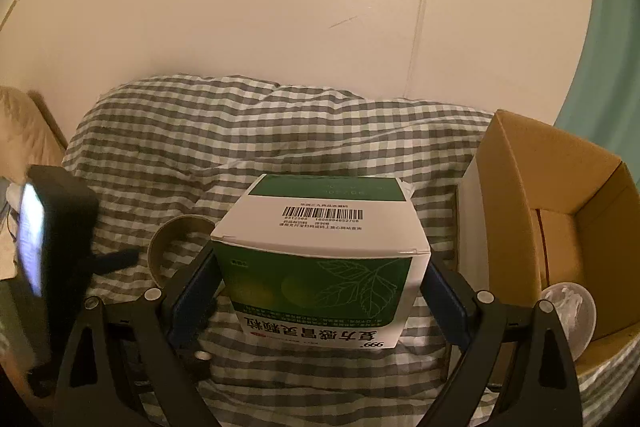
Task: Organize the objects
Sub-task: 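Grasp the green-and-white medicine box with the right gripper while the left grasps the tape roll, then carry the tape roll and medicine box into the cardboard box and release both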
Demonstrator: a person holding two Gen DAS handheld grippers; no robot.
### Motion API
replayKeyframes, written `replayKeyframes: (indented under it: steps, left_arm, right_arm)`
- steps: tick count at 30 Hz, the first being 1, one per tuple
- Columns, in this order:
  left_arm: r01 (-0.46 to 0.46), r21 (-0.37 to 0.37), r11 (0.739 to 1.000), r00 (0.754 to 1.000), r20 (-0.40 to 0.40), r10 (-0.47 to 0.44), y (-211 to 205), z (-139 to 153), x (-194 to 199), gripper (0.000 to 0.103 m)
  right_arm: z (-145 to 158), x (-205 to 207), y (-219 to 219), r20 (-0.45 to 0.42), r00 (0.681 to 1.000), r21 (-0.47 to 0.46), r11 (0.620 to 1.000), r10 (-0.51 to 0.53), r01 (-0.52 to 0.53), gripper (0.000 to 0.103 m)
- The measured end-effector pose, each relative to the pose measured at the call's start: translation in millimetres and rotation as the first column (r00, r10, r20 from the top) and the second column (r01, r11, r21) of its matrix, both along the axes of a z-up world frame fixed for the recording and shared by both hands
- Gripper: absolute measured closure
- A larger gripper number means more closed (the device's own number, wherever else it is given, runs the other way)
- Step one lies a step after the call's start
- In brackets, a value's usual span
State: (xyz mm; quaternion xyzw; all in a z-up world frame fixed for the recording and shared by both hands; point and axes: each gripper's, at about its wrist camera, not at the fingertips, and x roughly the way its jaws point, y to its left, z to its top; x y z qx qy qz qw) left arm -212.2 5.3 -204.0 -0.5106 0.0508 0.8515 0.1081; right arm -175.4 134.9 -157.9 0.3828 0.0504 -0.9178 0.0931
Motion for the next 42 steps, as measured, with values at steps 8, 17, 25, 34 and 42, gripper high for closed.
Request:
replayKeyframes:
  steps: [8, 17, 25, 34, 42]
  left_arm:
    - [0.002, 0.069, 0.998, 1.000, 0.015, -0.003, -3.2, -2.0, -10.6, 0.008]
    - [-0.019, 0.095, 0.995, 1.000, -0.006, 0.020, -18.7, 36.6, 20.0, 0.019]
    - [-0.024, 0.076, 0.997, 0.990, -0.137, 0.034, -15.5, 134.9, 77.0, 0.019]
    - [0.000, 0.114, 0.993, 0.952, -0.305, 0.035, 10.6, 244.8, 137.8, 0.019]
    - [0.080, 0.109, 0.991, 0.912, -0.408, -0.029, 89.0, 279.1, 149.5, 0.019]
  right_arm:
    - [3.4, 2.2, -1.5, -0.005, 1.000, 0.004, 1.000, 0.003, -0.003, 0.010]
    - [41.5, 25.7, 5.5, -0.048, 0.999, 0.002, 1.000, 0.021, -0.021, 0.010]
    - [118.4, 74.8, 37.6, -0.164, 0.986, -0.025, 1.000, 0.009, -0.013, 0.010]
    - [210.2, 132.2, 74.1, -0.312, 0.948, 0.018, 0.998, 0.064, -0.061, 0.010]
    - [247.5, 142.8, 113.1, -0.362, 0.925, 0.126, 0.989, 0.120, -0.079, 0.010]
